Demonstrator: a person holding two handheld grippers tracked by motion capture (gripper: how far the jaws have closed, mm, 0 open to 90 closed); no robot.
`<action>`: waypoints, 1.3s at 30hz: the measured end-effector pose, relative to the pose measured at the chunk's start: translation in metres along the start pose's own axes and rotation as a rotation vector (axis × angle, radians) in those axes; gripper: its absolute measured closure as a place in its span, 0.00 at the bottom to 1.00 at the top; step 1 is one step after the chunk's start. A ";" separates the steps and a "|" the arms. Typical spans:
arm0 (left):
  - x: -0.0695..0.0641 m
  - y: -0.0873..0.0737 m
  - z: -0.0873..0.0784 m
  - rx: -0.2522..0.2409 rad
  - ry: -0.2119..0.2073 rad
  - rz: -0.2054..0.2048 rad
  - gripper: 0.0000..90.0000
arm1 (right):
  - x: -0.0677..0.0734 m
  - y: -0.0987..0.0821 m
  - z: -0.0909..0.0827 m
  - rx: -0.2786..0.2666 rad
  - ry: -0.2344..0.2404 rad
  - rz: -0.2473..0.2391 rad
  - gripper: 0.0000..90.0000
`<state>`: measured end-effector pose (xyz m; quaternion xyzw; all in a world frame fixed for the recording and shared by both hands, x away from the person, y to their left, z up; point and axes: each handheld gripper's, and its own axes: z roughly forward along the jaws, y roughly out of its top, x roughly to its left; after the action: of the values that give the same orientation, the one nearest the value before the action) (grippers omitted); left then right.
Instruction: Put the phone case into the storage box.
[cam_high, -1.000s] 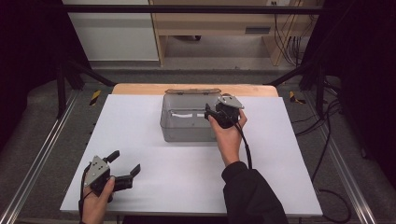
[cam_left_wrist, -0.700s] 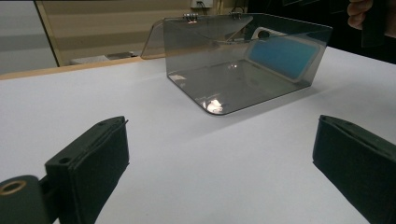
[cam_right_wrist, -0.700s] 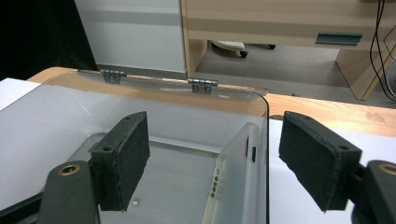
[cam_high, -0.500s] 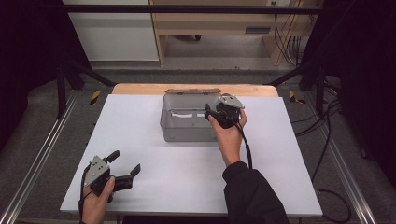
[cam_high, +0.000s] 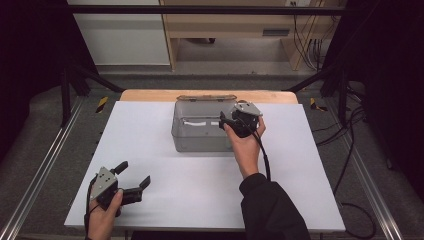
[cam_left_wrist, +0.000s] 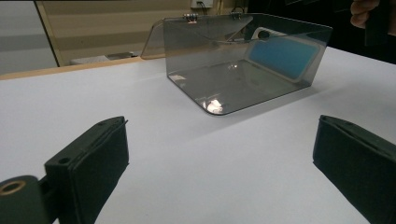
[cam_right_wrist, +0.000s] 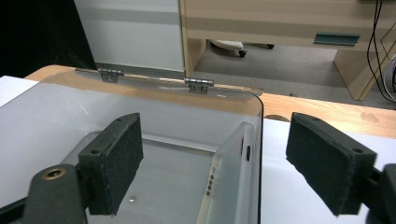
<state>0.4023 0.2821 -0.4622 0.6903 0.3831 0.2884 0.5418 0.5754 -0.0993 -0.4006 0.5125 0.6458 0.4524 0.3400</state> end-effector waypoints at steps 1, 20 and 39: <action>0.000 0.000 0.000 0.000 0.000 0.000 0.04 | 0.000 0.000 0.000 0.001 0.000 -0.001 0.20; 0.005 0.000 -0.002 -0.012 0.007 -0.009 0.04 | -0.009 0.005 -0.015 0.008 0.107 0.011 0.10; 0.034 0.000 -0.026 -0.056 -0.004 -0.001 0.03 | -0.044 0.013 -0.070 -0.127 0.163 -0.053 0.06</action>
<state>0.4001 0.3245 -0.4568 0.6753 0.3740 0.2973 0.5619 0.5276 -0.1570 -0.3648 0.4343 0.6545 0.5234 0.3301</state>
